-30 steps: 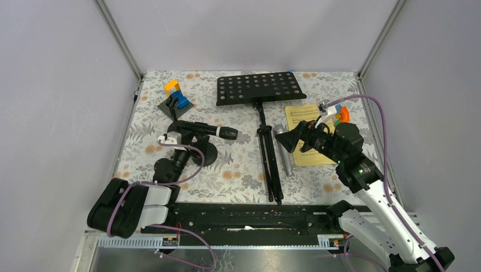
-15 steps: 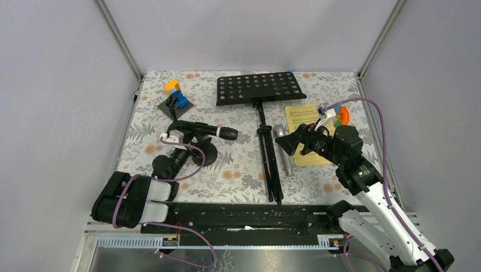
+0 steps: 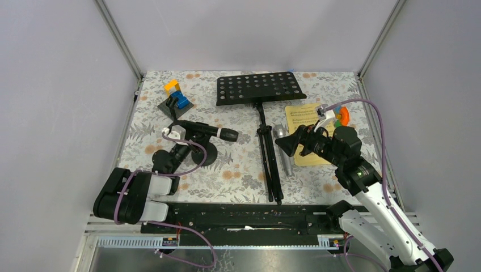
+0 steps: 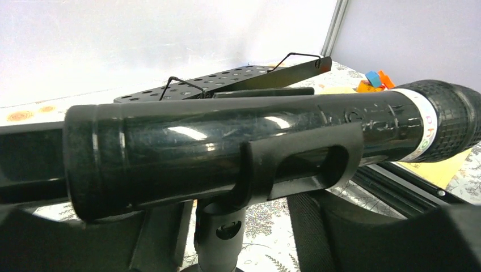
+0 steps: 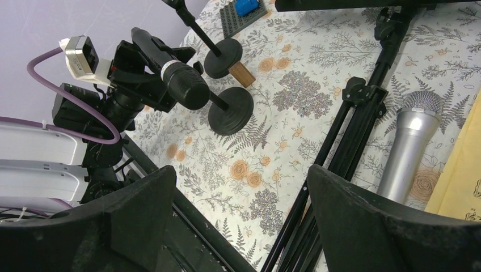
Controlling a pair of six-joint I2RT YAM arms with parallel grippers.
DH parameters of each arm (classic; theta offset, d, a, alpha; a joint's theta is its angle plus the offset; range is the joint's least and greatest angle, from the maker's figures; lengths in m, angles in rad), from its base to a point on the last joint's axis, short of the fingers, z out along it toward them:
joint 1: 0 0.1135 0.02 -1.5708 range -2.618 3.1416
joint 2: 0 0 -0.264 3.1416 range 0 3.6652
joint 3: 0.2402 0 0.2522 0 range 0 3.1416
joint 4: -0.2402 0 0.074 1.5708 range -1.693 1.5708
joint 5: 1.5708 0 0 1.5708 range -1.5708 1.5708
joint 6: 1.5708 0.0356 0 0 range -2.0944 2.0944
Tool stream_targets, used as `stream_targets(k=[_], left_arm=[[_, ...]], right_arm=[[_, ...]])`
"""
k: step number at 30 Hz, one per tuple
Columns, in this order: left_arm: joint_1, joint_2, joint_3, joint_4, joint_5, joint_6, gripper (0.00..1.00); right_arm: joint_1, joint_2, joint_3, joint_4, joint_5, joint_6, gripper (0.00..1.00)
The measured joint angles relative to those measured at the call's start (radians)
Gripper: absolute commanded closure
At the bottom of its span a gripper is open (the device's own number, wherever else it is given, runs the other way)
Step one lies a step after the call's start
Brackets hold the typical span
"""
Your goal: Pack up the instrument practice props
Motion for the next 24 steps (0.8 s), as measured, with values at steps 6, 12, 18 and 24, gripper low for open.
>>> stream_targets(k=[6,12,18,24], left_arm=[[0.007,0.026,0.013,0.002,0.027,0.013,0.69],[0.009,0.040,0.025,0.006,0.073,-0.001,1.00],[0.004,0.052,0.039,0.011,0.091,-0.091,1.00],[-0.107,-0.007,-0.010,0.008,-0.029,-0.125,1.00]], right_arm=[[0.000,-0.009,-0.010,0.001,0.000,0.002,0.07],[0.000,-0.011,-0.026,0.010,-0.013,0.011,0.07],[0.000,-0.008,-0.059,0.108,-0.021,0.105,0.08],[0.014,0.067,-0.219,0.490,0.024,0.451,0.08]])
